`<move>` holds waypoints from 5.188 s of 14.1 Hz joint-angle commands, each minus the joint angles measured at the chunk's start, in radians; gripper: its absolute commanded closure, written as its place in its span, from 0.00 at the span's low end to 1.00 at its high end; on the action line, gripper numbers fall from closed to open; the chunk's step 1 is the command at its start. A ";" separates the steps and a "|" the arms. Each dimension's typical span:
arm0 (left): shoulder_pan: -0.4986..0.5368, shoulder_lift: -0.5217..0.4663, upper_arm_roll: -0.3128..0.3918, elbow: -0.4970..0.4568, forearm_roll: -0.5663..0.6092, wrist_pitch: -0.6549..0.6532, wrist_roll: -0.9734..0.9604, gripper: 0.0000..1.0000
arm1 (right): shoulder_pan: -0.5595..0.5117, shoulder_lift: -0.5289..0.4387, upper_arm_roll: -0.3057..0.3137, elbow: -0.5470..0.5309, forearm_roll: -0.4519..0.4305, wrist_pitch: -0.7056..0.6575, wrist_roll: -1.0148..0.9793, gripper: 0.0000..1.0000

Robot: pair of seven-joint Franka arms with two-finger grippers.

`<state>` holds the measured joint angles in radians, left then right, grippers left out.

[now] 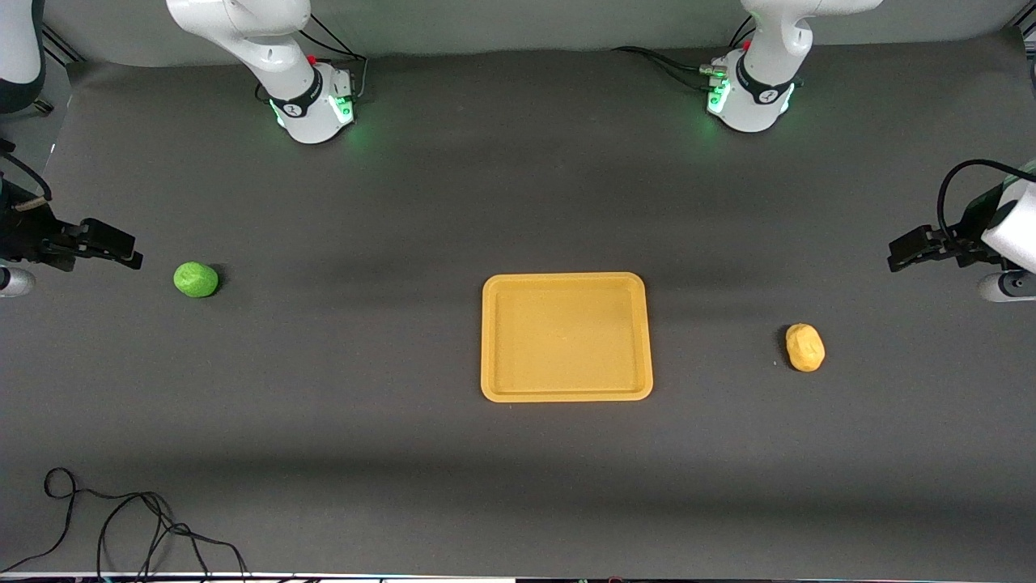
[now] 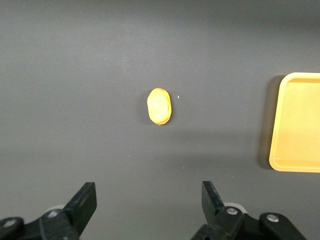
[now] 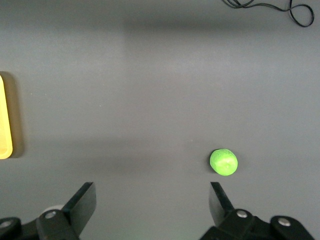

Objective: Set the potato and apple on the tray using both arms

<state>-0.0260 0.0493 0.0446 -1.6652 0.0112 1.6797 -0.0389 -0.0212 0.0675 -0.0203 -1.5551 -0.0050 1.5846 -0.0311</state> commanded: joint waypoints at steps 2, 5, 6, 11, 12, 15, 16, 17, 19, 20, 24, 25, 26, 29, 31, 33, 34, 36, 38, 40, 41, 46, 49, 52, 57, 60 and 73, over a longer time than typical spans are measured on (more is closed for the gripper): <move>-0.003 -0.014 0.004 0.015 0.003 -0.047 -0.004 0.06 | 0.006 -0.018 -0.006 -0.063 0.008 0.044 0.020 0.00; 0.005 -0.002 0.008 0.015 0.003 -0.049 0.016 0.07 | 0.006 -0.025 -0.018 -0.079 0.043 0.061 0.017 0.00; -0.006 0.007 0.006 0.013 0.001 -0.049 0.007 0.07 | 0.006 -0.020 -0.018 -0.071 0.045 0.061 0.016 0.00; -0.026 0.021 0.001 0.005 -0.001 -0.032 0.004 0.08 | 0.006 -0.009 -0.018 -0.054 0.043 0.061 0.019 0.00; -0.029 0.033 0.001 0.001 -0.001 -0.028 0.004 0.08 | 0.006 -0.009 -0.018 -0.056 0.042 0.061 0.017 0.00; -0.017 0.040 0.003 -0.082 -0.001 0.113 0.007 0.10 | 0.006 -0.008 -0.016 -0.057 0.031 0.072 0.010 0.00; -0.017 0.058 0.003 -0.115 -0.001 0.167 0.013 0.10 | 0.006 -0.008 -0.016 -0.057 0.031 0.074 0.010 0.00; -0.017 0.084 0.003 -0.155 0.001 0.222 0.014 0.10 | 0.006 -0.008 -0.016 -0.057 0.031 0.077 0.010 0.00; -0.014 0.127 0.003 -0.227 0.001 0.340 0.016 0.10 | 0.004 -0.008 -0.018 -0.057 0.031 0.078 0.010 0.00; -0.012 0.164 0.008 -0.237 0.001 0.363 0.014 0.10 | 0.003 -0.008 -0.018 -0.057 0.031 0.078 0.010 0.00; 0.012 0.361 0.008 -0.243 0.007 0.523 0.017 0.06 | 0.001 -0.008 -0.017 -0.057 0.031 0.078 0.010 0.00; 0.012 0.404 0.008 -0.243 0.007 0.579 0.017 0.03 | 0.001 -0.008 -0.018 -0.057 0.031 0.078 0.010 0.00; 0.014 0.438 0.008 -0.243 0.004 0.628 0.016 0.01 | 0.001 -0.008 -0.018 -0.059 0.031 0.078 0.010 0.00; 0.012 0.469 0.006 -0.238 -0.001 0.660 0.013 0.01 | 0.001 -0.008 -0.018 -0.059 0.031 0.078 0.010 0.00; 0.011 0.483 0.004 -0.242 -0.001 0.655 0.002 0.07 | 0.001 -0.008 -0.018 -0.059 0.031 0.078 0.011 0.00; 0.011 0.495 0.004 -0.234 -0.001 0.657 0.004 0.18 | 0.001 -0.008 -0.018 -0.059 0.031 0.078 0.010 0.00; 0.011 0.495 0.004 -0.228 -0.002 0.646 0.002 0.35 | -0.003 -0.008 -0.018 -0.063 0.031 0.078 0.010 0.00; 0.003 0.483 0.003 -0.229 -0.002 0.628 -0.005 0.59 | -0.006 -0.002 -0.020 -0.062 0.031 0.080 0.010 0.00; -0.005 0.454 -0.020 -0.199 -0.002 0.563 -0.071 0.71 | -0.005 -0.003 -0.020 -0.060 0.031 0.080 0.010 0.00; -0.005 0.417 -0.095 -0.131 -0.002 0.439 -0.206 0.73 | -0.005 -0.003 -0.020 -0.060 0.031 0.086 0.008 0.00; -0.005 0.416 -0.133 -0.087 -0.002 0.393 -0.282 0.74 | -0.005 -0.003 -0.020 -0.059 0.030 0.087 0.007 0.00; -0.119 0.423 -0.279 -0.034 0.000 0.419 -0.605 0.76 | -0.008 0.000 -0.061 -0.066 0.030 0.120 -0.044 0.00; -0.268 0.481 -0.279 -0.021 0.001 0.532 -0.752 0.76 | -0.006 -0.018 -0.098 -0.112 0.030 0.129 -0.075 0.00; -0.322 0.534 -0.276 -0.024 0.019 0.595 -0.760 0.76 | -0.005 -0.119 -0.148 -0.254 -0.007 0.213 -0.183 0.00; -0.313 0.563 -0.272 -0.031 0.137 0.580 -0.742 0.71 | 0.001 -0.346 -0.302 -0.570 -0.090 0.363 -0.277 0.00; -0.314 0.592 -0.273 -0.030 0.162 0.586 -0.742 0.68 | 0.000 -0.416 -0.326 -0.664 -0.096 0.376 -0.280 0.00; -0.256 0.520 -0.276 -0.018 0.153 0.552 -0.713 0.00 | 0.003 -0.193 -0.386 -0.934 -0.128 0.852 -0.283 0.00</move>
<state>-0.3160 0.6320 -0.2265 -1.6867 0.1636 2.2732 -0.7643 -0.0316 -0.1595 -0.3867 -2.4046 -0.1167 2.3023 -0.3029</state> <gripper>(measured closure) 0.009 0.000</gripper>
